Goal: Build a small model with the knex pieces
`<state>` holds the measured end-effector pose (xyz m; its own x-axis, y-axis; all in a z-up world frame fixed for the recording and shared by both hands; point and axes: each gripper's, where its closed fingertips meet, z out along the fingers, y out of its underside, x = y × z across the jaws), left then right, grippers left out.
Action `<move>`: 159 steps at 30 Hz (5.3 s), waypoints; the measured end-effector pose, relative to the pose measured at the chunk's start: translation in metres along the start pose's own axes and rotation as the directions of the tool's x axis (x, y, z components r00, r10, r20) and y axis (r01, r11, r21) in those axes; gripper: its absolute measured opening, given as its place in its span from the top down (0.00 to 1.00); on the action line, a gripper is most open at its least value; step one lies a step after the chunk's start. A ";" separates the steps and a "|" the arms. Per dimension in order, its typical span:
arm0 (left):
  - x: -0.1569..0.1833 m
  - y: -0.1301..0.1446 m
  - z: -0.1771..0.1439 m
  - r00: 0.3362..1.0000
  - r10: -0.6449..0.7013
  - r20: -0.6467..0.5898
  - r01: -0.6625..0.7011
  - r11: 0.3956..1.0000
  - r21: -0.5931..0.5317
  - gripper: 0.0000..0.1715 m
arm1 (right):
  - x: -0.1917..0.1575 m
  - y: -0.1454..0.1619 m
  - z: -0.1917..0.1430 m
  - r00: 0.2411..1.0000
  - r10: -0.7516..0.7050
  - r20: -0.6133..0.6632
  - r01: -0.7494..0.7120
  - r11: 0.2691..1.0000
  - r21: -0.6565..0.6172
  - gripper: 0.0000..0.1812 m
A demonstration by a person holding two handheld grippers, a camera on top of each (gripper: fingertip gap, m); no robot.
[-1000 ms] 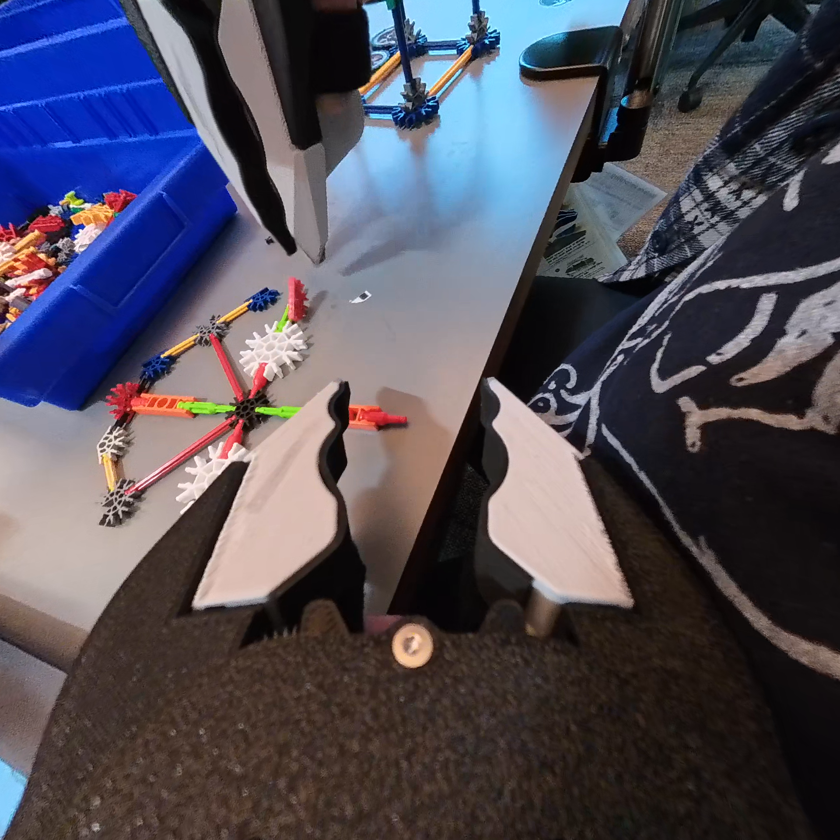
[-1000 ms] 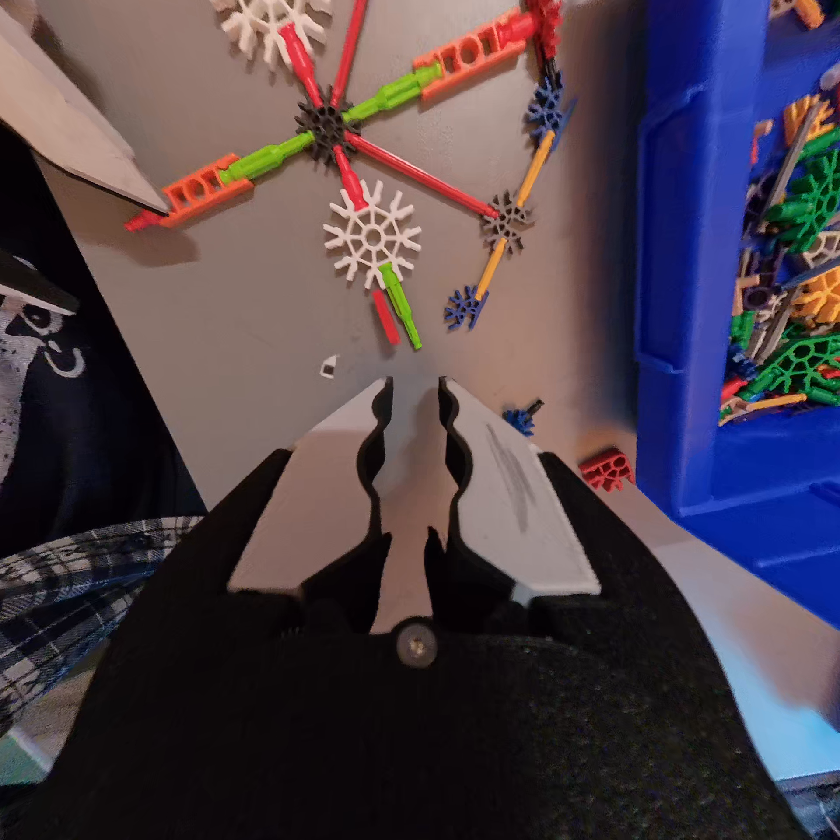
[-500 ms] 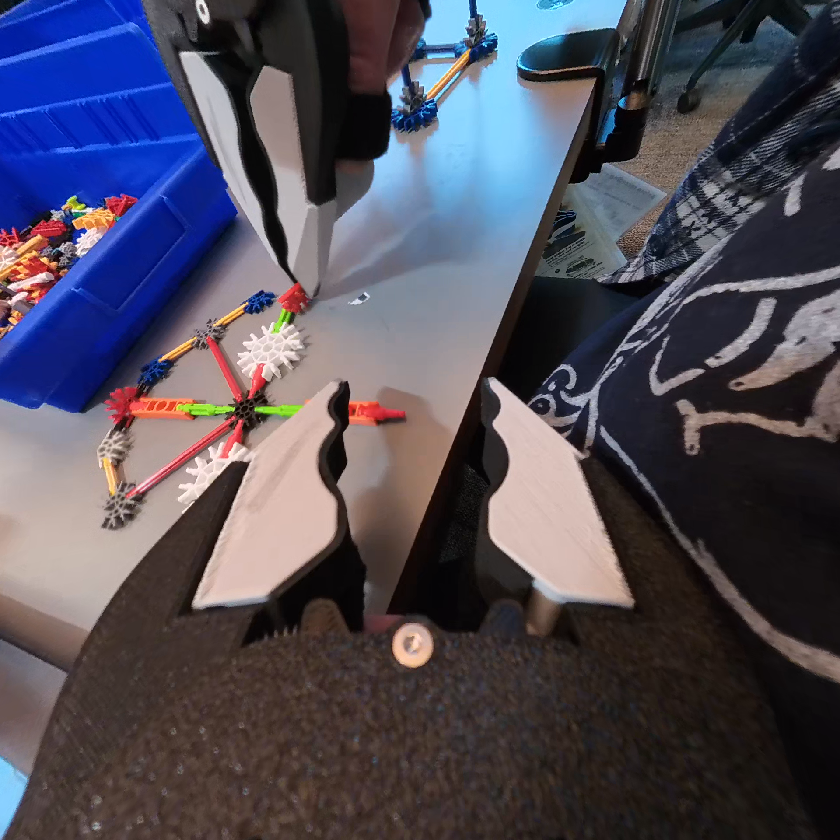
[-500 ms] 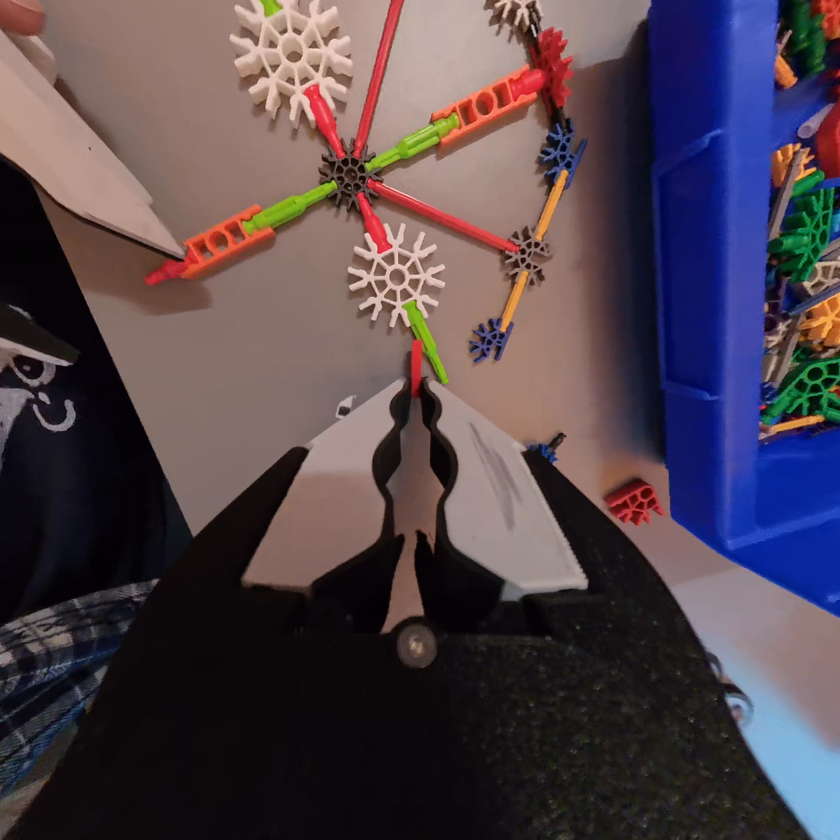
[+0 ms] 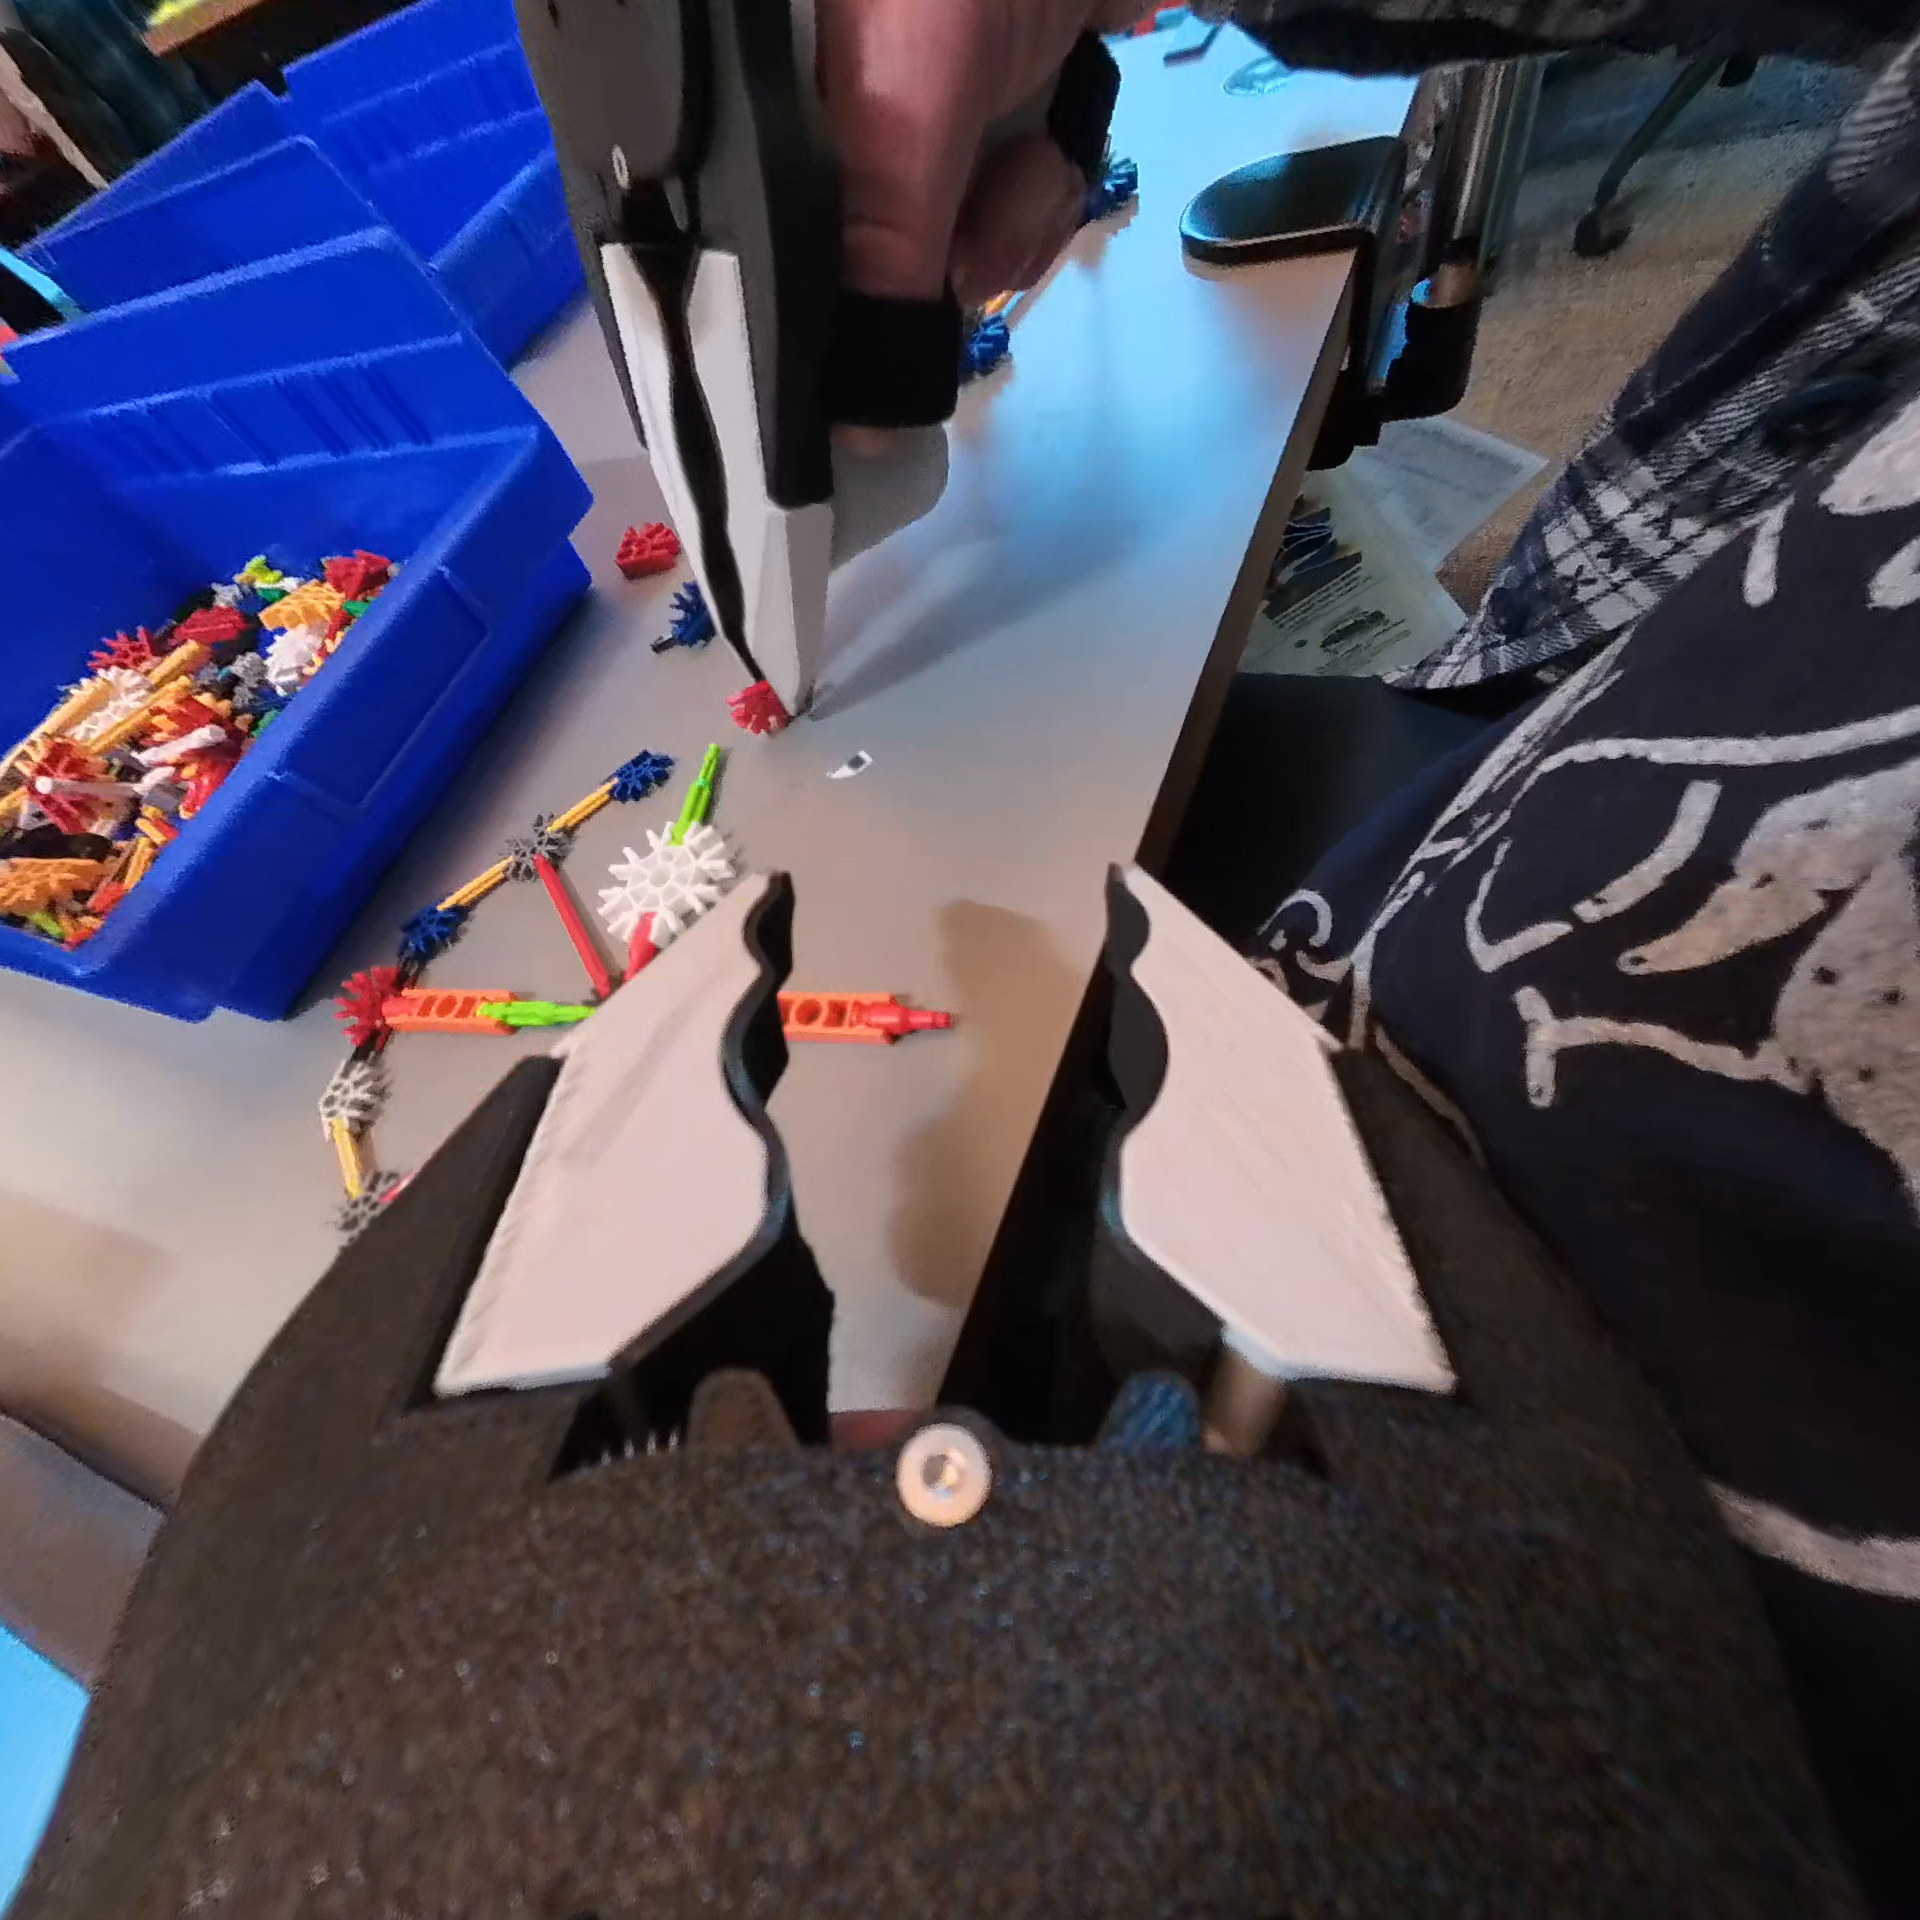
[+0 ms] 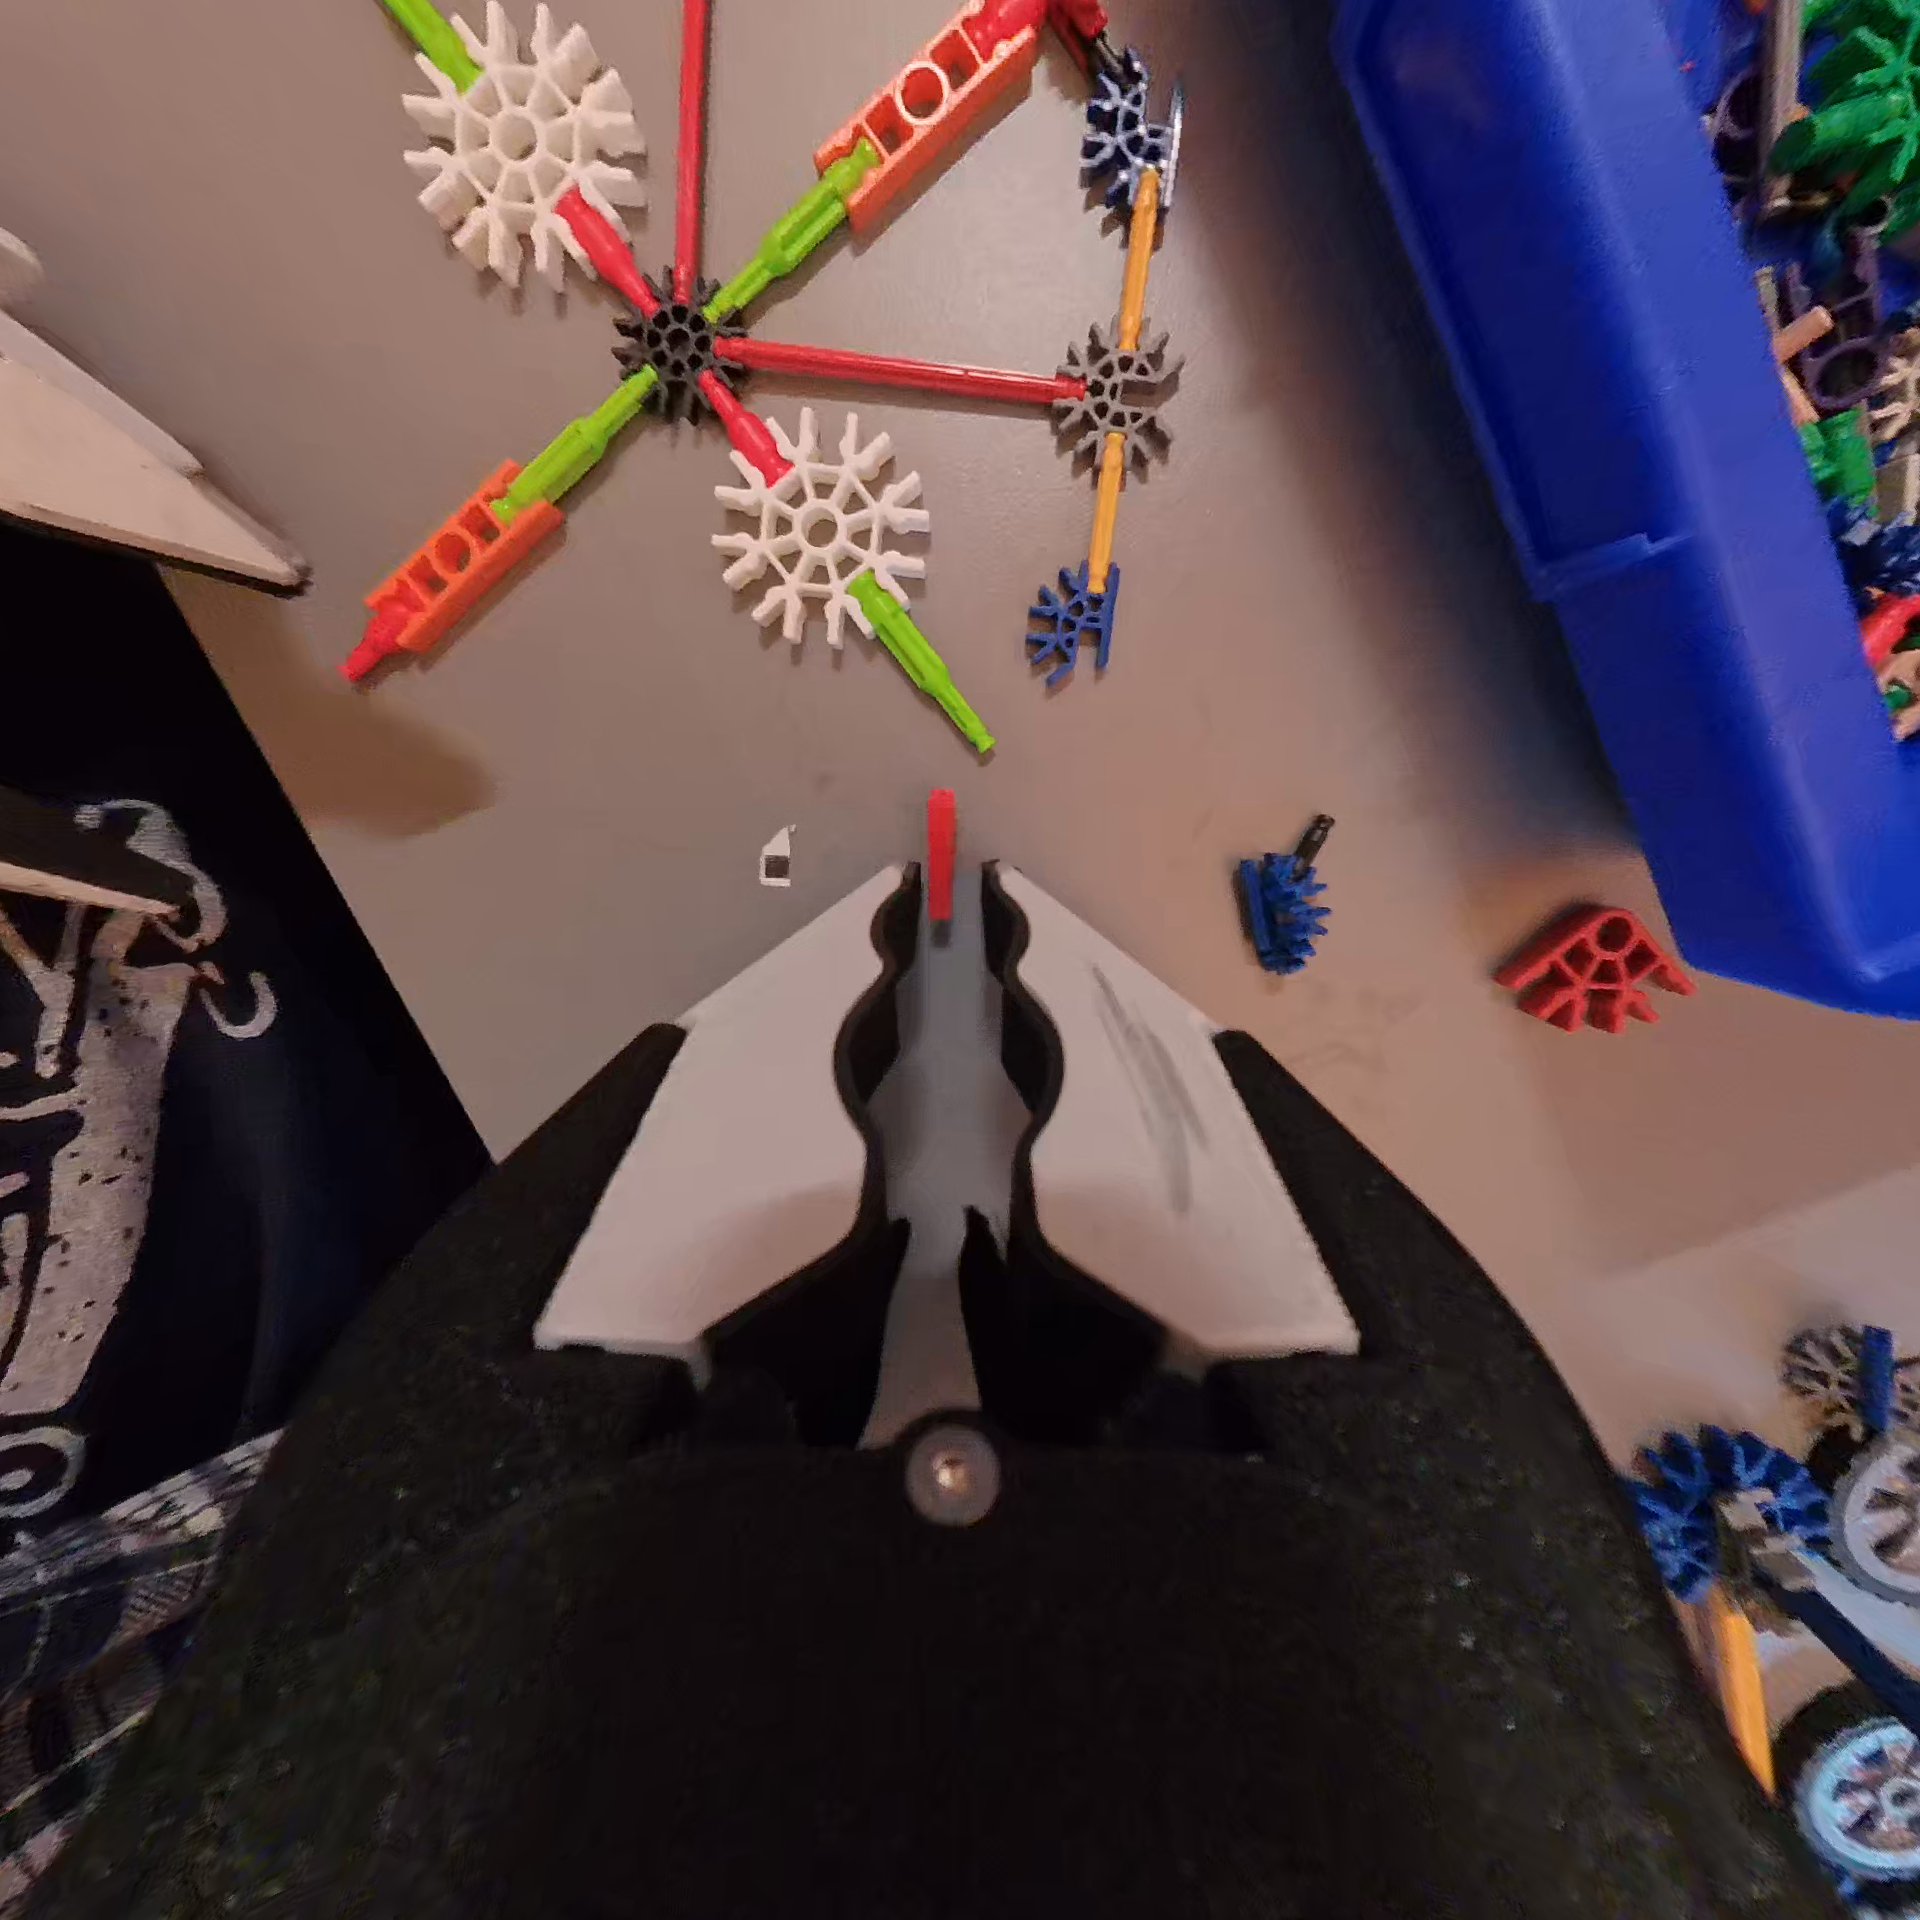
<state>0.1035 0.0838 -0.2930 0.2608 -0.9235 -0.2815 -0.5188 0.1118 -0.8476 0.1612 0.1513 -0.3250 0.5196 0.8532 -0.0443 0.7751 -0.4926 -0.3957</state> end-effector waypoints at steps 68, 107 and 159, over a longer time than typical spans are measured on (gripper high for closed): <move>-0.041 -0.076 0.003 0.336 -0.778 -0.532 0.930 0.362 0.058 0.89 | -0.049 -0.059 -0.089 0.130 -0.486 -0.864 0.861 0.488 -0.145 0.98; -0.044 -0.085 0.004 0.171 -0.759 -0.628 0.982 0.182 0.047 0.97 | -0.040 -0.053 -0.092 0.046 -0.491 -0.870 0.891 0.414 -0.186 0.98; -0.057 -0.034 0.011 0.969 -0.224 -0.104 0.217 0.973 -0.079 0.88 | -0.009 -0.018 -0.053 0.967 0.217 0.132 -0.253 0.799 0.545 0.99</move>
<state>0.1149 0.1371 -0.2532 0.2842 -0.9581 -0.0357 -0.5123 -0.1203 -0.8503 0.1614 0.1431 -0.2690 0.6232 0.7411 -0.2496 0.2922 -0.5168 -0.8047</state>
